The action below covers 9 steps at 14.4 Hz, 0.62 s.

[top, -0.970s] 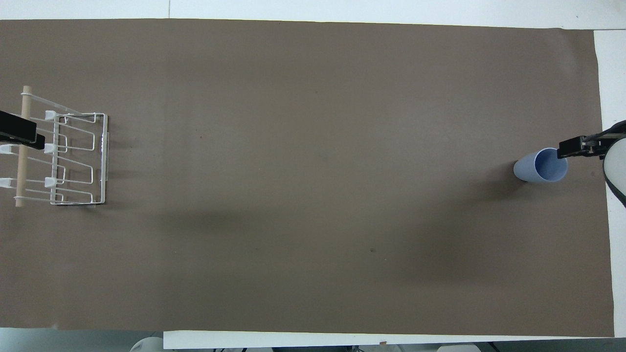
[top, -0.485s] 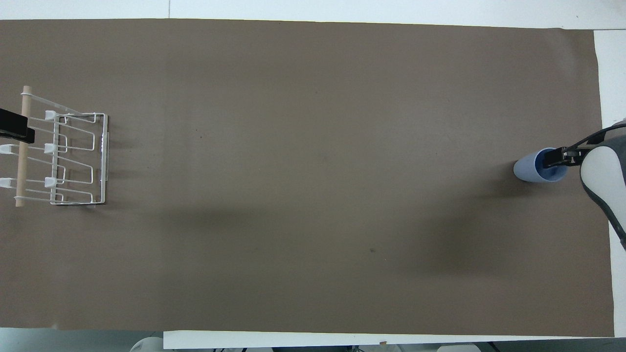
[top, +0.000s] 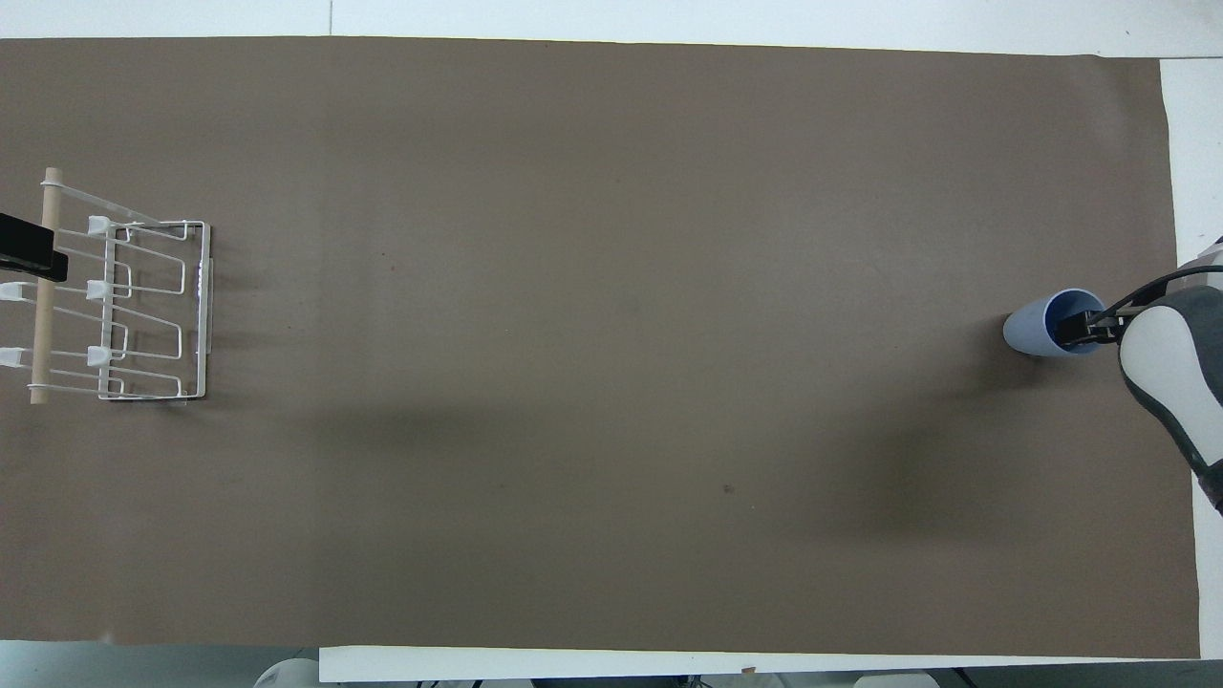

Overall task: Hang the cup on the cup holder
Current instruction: 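Lower the right gripper onto the blue cup and grasp its rim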

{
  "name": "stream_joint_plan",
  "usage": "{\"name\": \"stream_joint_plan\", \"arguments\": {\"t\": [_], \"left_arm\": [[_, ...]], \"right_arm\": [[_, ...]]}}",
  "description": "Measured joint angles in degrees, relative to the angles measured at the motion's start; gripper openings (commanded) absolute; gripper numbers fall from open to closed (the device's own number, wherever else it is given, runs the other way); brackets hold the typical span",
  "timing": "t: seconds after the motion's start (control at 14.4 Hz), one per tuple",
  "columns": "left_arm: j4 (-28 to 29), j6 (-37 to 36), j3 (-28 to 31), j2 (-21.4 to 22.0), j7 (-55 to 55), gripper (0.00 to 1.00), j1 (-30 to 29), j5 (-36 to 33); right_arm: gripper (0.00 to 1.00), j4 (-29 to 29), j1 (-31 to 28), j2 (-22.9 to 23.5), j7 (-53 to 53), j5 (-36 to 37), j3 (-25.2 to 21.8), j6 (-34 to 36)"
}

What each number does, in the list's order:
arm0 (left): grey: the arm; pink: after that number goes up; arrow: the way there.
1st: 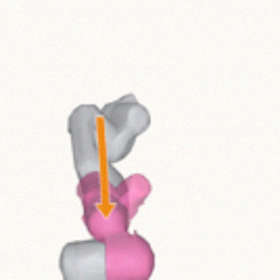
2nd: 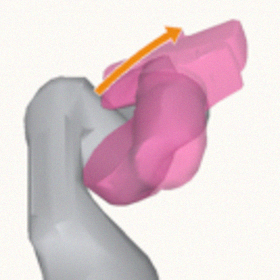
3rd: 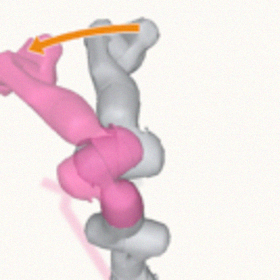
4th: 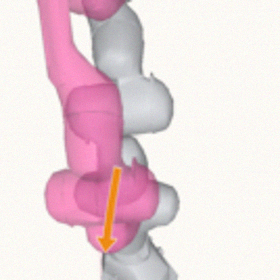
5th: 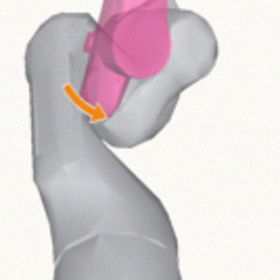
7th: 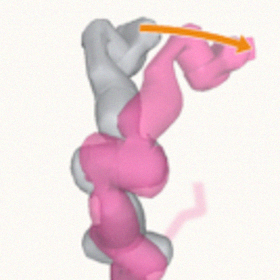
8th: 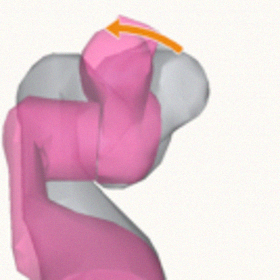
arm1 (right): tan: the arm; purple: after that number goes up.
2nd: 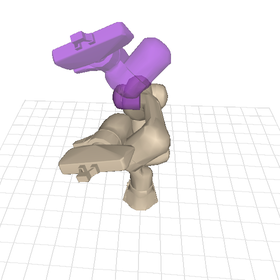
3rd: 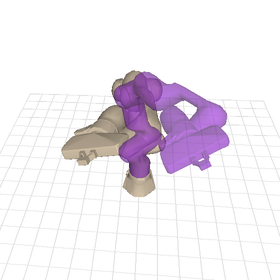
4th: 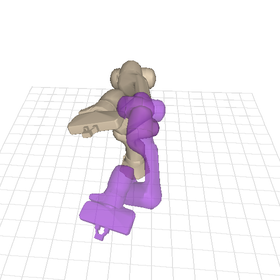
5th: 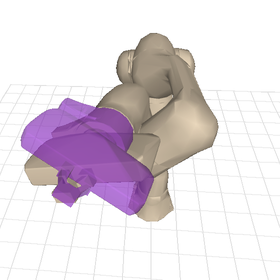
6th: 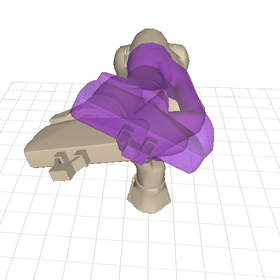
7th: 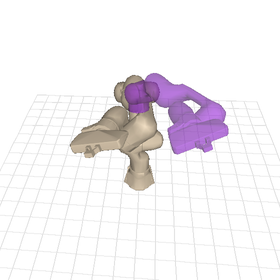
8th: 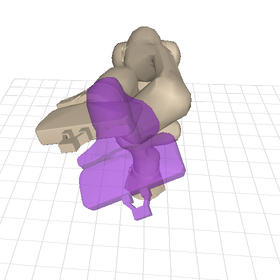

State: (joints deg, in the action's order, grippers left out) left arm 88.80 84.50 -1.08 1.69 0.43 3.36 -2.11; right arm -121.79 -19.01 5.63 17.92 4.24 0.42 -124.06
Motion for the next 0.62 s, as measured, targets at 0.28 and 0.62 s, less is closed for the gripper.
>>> {"name": "stream_joint_plan", "arguments": {"t": [0.28,0.62], "left_arm": [[0.0,-0.1,0.0,0.0,0.0,1.0,0.0,0.0],[0.1,-0.2,0.0,0.0,0.0,1.0,0.0,0.0]], "right_arm": [[0.18,-0.2,0.0,0.0,0.6,0.0,0.2,-0.5],[0.0,-0.2,0.2,0.0,0.6,0.0,0.6,-1.7]]}}
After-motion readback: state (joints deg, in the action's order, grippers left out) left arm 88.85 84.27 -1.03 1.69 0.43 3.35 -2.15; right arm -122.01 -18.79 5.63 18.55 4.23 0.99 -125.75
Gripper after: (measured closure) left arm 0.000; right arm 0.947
